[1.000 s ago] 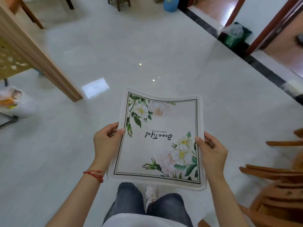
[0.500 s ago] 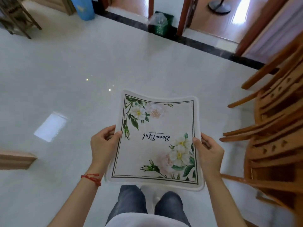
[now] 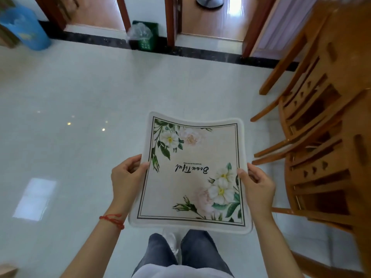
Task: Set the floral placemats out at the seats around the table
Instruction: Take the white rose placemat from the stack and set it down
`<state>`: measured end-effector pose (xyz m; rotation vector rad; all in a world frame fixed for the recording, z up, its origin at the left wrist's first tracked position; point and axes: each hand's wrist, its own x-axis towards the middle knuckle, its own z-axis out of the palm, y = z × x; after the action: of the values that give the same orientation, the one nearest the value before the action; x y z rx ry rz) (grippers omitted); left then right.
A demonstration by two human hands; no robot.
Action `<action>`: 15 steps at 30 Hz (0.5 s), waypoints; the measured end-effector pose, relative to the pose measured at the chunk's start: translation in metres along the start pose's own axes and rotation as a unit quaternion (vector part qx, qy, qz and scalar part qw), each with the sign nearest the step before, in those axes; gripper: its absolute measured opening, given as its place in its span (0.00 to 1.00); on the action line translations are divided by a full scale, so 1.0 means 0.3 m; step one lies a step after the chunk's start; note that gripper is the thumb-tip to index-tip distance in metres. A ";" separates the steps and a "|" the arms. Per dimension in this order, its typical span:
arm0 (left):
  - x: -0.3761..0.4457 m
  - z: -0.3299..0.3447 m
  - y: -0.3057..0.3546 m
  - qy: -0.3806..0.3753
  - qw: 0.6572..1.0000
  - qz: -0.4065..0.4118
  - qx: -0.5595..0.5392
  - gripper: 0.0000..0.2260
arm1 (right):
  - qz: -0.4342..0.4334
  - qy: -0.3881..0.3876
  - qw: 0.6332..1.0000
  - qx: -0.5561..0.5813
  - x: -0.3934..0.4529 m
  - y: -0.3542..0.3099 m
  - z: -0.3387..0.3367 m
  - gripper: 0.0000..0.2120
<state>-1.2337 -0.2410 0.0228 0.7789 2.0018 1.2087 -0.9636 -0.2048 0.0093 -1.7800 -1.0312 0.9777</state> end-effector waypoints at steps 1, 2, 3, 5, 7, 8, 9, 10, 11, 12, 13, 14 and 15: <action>0.035 0.029 0.017 -0.003 1.000 0.002 -0.002 0.13 | -0.001 0.002 1.000 0.003 0.040 -0.012 0.008 0.14; 0.072 0.059 0.034 -0.008 1.000 0.005 -0.003 0.12 | 0.001 0.004 1.000 0.006 0.085 -0.024 0.017 0.14; 0.110 0.091 0.053 -0.013 1.000 0.006 -0.004 0.12 | 0.003 0.010 1.000 0.010 0.132 -0.037 0.026 0.14; 0.189 0.156 0.098 -0.018 1.000 0.007 -0.006 0.12 | 0.009 0.017 1.000 0.021 0.232 -0.073 0.044 0.14; 0.270 0.224 0.151 -0.019 1.000 0.010 -0.005 0.13 | 0.008 0.016 0.999 0.027 0.341 -0.110 0.062 0.13; 0.307 0.257 0.181 -0.018 1.000 0.012 -0.005 0.13 | 0.009 0.016 0.999 0.027 0.390 -0.129 0.069 0.13; 0.343 0.289 0.213 -0.017 1.000 0.013 -0.005 0.13 | 0.009 0.016 0.999 0.028 0.440 -0.150 0.075 0.14; 0.376 0.319 0.242 -0.017 1.000 0.015 -0.005 0.14 | 0.011 0.013 0.999 0.030 0.487 -0.173 0.080 0.14; 0.408 0.346 0.270 -0.018 1.000 0.017 -0.006 0.14 | 0.012 0.011 0.999 0.034 0.533 -0.195 0.084 0.14; 0.441 0.373 0.295 -0.018 1.000 0.018 -0.008 0.14 | 0.013 0.010 0.999 0.036 0.580 -0.215 0.091 0.14; 0.474 0.398 0.318 -0.018 1.000 0.018 -0.008 0.14 | 0.011 0.011 0.999 0.037 0.624 -0.234 0.099 0.14; 0.507 0.422 0.338 -0.019 1.000 0.018 -0.006 0.14 | 0.010 0.013 0.999 0.038 0.663 -0.249 0.107 0.15; 0.539 0.445 0.357 -0.022 1.000 0.020 -0.004 0.14 | 0.009 0.016 0.999 0.038 0.700 -0.264 0.115 0.14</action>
<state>-1.2101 -0.0070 0.0354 0.8372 1.9528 1.2107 -0.9398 0.0205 0.0260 -1.7386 -0.9476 0.9841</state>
